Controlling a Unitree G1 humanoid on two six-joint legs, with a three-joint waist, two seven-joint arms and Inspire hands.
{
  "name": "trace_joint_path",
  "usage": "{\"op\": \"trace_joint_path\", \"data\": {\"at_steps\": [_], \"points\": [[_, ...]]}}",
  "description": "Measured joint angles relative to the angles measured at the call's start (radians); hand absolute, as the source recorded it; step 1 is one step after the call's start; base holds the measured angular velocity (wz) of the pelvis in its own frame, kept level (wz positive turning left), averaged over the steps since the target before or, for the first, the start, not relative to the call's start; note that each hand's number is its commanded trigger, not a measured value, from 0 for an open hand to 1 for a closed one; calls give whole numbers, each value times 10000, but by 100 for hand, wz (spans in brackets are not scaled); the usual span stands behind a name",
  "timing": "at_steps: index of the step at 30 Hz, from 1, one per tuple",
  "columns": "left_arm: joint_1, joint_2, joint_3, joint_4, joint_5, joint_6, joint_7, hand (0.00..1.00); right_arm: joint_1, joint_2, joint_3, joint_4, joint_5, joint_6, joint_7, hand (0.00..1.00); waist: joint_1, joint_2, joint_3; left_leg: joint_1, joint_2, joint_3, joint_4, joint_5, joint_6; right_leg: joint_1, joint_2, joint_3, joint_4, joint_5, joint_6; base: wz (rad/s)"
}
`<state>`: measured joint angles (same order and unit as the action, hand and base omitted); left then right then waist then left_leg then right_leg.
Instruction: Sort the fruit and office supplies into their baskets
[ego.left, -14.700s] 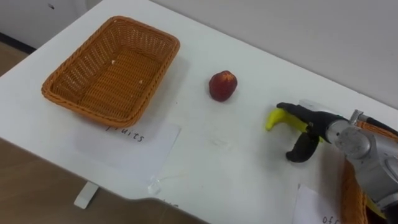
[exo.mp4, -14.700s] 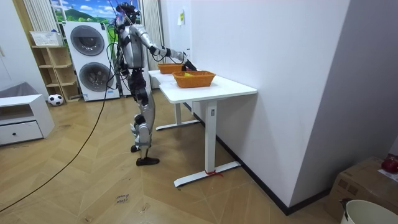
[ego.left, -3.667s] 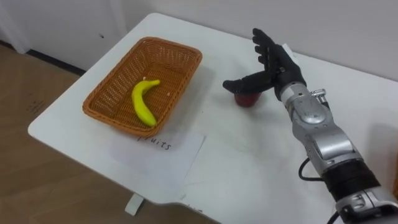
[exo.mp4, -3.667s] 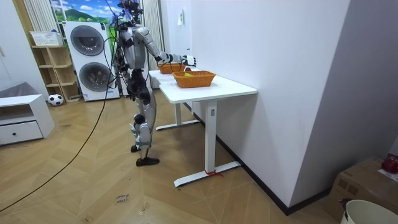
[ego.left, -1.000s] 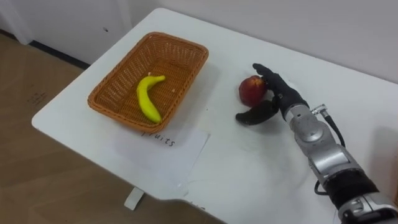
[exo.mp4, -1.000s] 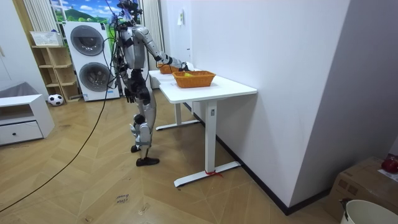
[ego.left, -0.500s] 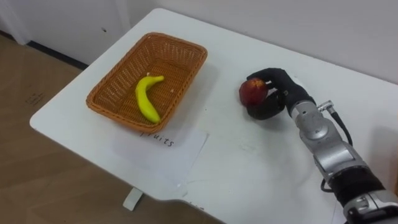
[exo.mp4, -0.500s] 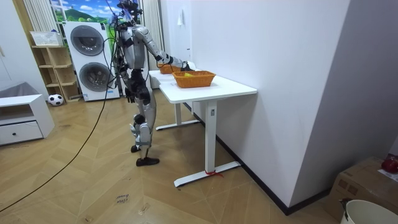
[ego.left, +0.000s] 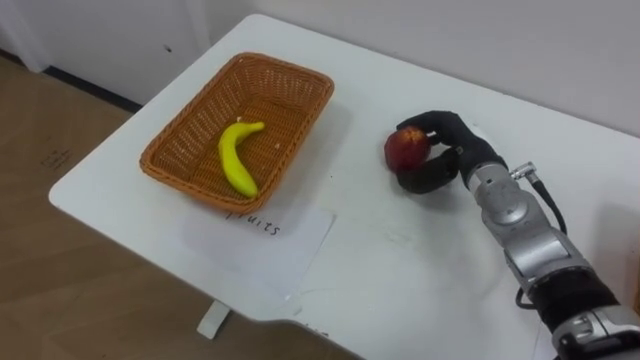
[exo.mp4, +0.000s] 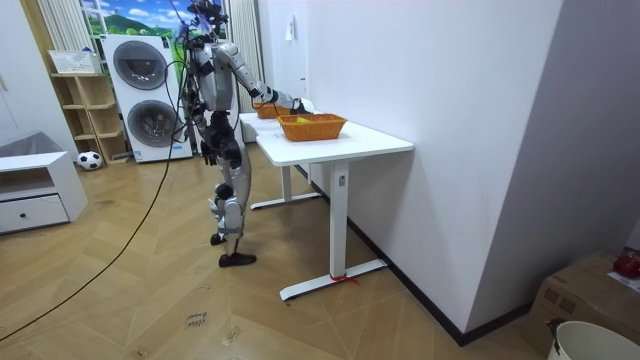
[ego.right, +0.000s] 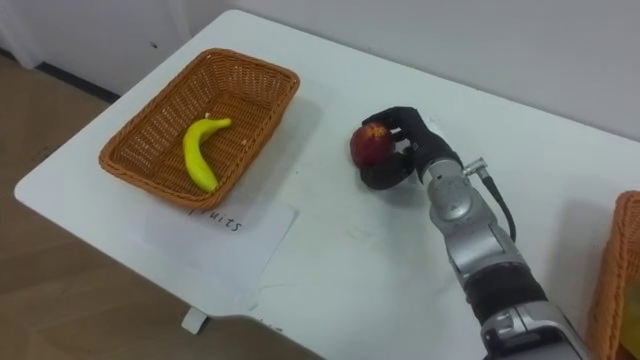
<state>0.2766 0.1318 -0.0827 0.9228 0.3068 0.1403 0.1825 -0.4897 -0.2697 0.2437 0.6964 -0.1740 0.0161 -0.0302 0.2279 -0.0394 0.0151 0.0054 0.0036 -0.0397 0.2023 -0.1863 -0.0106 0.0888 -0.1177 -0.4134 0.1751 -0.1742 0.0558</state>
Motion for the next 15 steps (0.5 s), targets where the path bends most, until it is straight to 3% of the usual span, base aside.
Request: {"op": "trace_joint_path", "data": {"at_steps": [15], "points": [[51, 6, 71, -61, 365, 61, 9, 0, -5, -120, -189, -1705, 233, 35, -229, 100, -27, -91, -68, 171, -12, -24, -30, 7, 5, 183, -1, -29, -41, -2, 3, 1]]}}
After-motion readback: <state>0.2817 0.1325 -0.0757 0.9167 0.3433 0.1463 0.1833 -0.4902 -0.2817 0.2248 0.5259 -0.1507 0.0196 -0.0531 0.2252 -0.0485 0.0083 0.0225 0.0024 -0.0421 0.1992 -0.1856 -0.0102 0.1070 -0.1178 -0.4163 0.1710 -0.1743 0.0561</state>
